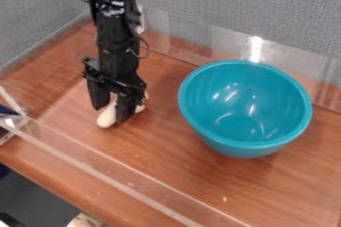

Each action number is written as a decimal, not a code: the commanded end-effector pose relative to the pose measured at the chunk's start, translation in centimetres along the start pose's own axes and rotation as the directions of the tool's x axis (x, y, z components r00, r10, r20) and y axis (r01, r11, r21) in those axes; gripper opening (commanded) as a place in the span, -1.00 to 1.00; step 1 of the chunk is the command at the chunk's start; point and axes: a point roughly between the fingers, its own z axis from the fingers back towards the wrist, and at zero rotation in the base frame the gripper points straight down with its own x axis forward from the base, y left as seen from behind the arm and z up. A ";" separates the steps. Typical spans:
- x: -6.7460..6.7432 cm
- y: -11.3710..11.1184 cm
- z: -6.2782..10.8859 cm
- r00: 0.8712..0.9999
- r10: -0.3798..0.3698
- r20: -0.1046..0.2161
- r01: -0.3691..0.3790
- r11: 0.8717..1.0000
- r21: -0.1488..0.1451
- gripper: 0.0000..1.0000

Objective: Put the mushroom in the blue bowl

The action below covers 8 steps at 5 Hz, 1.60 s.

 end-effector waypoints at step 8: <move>2.0 -1.9 8.1 0.976 -0.182 0.118 0.171 0.981 0.092 -1.00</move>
